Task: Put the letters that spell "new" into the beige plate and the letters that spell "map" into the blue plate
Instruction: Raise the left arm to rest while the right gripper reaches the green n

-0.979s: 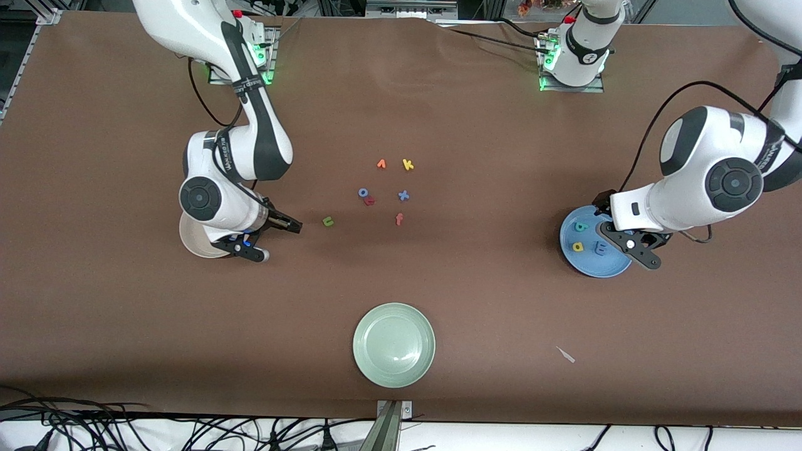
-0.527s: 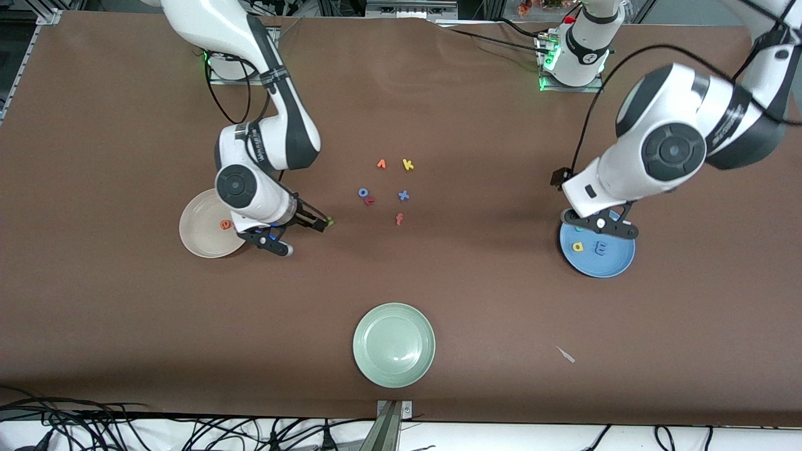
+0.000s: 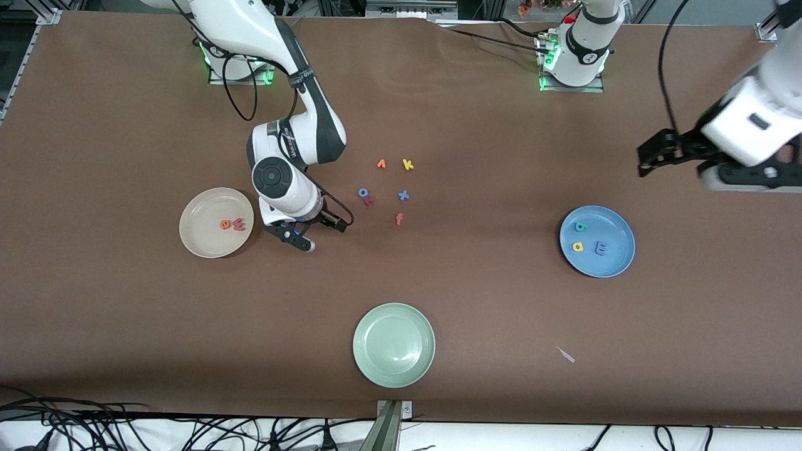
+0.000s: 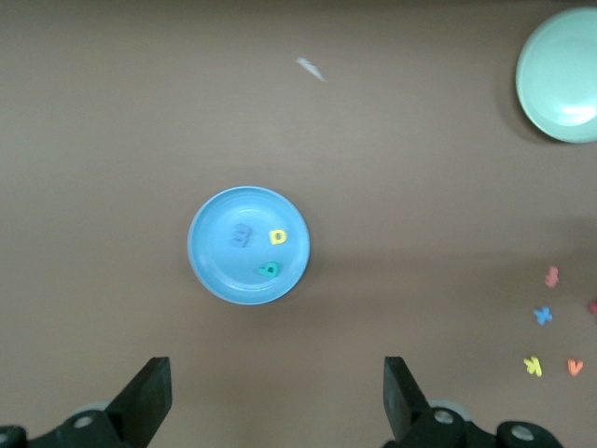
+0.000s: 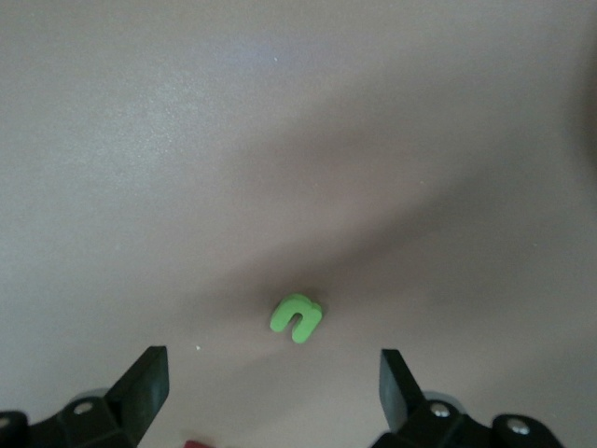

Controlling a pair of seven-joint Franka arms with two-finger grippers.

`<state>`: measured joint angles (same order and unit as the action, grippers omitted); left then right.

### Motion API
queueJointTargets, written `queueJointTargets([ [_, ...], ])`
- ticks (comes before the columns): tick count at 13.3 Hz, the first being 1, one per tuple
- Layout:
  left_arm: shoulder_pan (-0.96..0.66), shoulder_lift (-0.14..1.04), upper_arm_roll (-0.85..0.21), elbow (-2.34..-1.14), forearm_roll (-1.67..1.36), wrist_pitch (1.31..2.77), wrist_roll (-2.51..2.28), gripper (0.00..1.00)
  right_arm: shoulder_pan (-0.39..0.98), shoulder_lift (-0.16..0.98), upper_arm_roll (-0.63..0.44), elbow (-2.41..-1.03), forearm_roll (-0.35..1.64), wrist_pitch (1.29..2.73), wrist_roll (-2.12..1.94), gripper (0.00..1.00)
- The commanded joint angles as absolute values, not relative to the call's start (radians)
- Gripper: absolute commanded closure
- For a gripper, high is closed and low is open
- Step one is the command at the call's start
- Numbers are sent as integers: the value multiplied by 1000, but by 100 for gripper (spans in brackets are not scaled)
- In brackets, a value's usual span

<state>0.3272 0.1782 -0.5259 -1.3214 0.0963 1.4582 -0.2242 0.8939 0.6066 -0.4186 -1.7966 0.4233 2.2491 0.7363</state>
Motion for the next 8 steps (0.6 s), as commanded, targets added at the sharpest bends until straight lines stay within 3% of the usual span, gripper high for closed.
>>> queueJointTargets([
  [1, 120, 80, -234, -1454, 17, 1486, -181, 0, 899, 623, -416, -1810, 446, 2283, 744, 2],
  [3, 33, -15, -100, -1645, -31, 1656, -100, 0, 899, 621, -411, -1844, 448, 2316, 752, 2],
  [5, -7, -87, -89, -1773, -28, 1726, -87, 0, 899, 615, -391, -1870, 448, 2341, 762, 3],
  [8, -8, -110, -67, -1792, -28, 1714, -90, 0, 899, 620, -388, -1871, 448, 2344, 761, 9],
])
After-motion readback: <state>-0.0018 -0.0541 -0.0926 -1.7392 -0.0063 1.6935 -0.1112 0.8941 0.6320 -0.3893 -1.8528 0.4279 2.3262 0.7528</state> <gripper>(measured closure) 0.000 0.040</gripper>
